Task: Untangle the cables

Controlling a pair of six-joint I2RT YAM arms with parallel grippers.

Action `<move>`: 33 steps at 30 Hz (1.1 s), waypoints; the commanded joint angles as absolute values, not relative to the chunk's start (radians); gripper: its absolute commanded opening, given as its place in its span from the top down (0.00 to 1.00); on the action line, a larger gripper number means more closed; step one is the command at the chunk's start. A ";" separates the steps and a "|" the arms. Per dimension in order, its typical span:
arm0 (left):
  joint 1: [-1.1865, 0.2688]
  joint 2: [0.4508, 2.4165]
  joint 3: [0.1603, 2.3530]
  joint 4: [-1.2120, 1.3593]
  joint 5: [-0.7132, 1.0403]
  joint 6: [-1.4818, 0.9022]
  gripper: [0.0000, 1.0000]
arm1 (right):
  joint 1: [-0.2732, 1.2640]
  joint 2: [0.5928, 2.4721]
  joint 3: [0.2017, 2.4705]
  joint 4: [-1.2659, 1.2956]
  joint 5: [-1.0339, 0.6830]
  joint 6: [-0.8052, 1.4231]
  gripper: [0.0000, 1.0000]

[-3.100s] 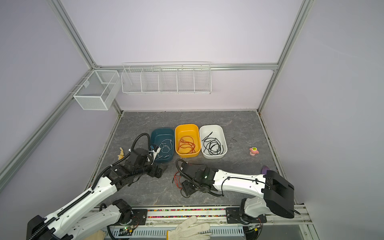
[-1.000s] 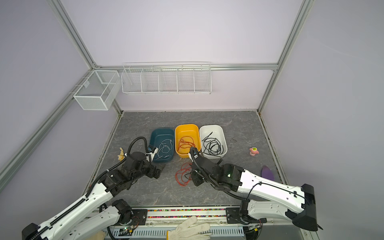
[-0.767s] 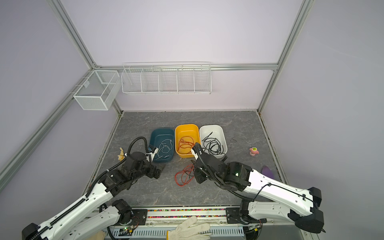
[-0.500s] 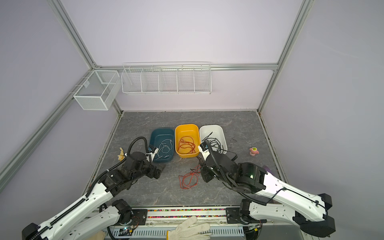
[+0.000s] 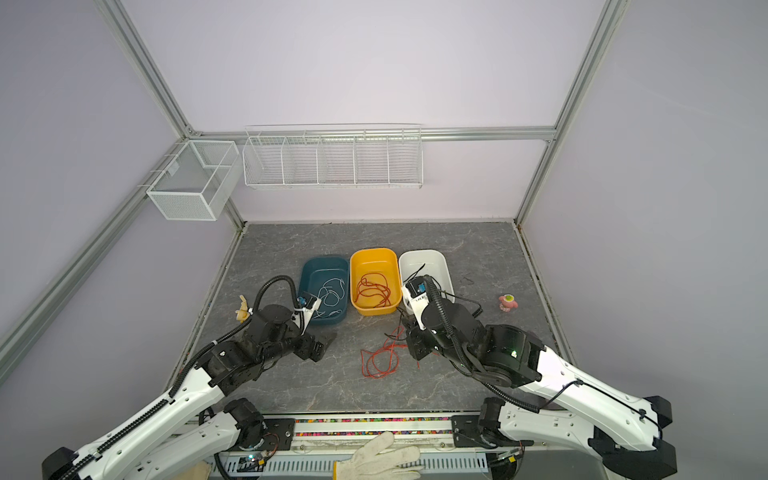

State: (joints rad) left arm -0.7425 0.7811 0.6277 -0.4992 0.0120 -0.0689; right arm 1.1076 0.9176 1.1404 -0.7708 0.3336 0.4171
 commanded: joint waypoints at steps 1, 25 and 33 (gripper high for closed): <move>-0.779 0.759 0.605 -0.411 0.121 -0.031 0.00 | 1.067 0.940 1.146 -0.684 0.248 0.390 0.93; -0.999 1.043 0.658 -0.124 0.128 0.032 0.00 | 1.039 1.027 1.306 -0.696 0.157 0.443 0.93; -1.002 1.011 0.580 -0.015 0.126 -0.040 0.01 | 1.040 1.019 1.314 -0.674 0.143 0.464 0.93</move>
State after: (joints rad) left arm -0.9962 1.0279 0.6010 -0.0929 0.1284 -0.0036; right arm 1.0420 1.0306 1.2896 -0.7113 0.1589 0.4454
